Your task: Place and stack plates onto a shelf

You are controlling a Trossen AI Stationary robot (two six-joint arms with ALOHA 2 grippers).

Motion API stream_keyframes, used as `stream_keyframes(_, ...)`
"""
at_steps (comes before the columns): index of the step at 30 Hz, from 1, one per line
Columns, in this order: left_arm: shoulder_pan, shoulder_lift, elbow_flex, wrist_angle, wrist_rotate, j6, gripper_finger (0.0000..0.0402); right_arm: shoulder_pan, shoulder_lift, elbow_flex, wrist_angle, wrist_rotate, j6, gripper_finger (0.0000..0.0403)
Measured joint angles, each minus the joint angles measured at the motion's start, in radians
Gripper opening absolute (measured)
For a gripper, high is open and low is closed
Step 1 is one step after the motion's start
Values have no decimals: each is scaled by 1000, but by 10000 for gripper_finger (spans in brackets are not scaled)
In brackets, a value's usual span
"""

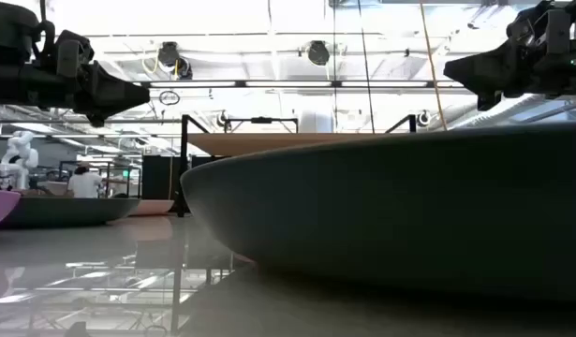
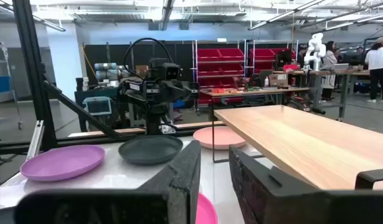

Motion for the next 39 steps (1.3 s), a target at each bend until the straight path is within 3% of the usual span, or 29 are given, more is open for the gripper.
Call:
stream_keyframes(10,0,0,0,0,0,0,108,0,0,2,55,0,24,70)
stream_keyframes(21,0,0,0,0,0,0,108,0,46,104,33,-32,-19,70)
stream_keyframes(27,0,0,0,0,0,0,108,0,168,161,0,53,-136,70)
stream_keyframes(34,0,0,0,0,0,0,108,0,353,273,5,43,-123,70)
stream_keyframes(39,0,0,0,0,0,0,108,13,469,343,6,-30,-97,70)
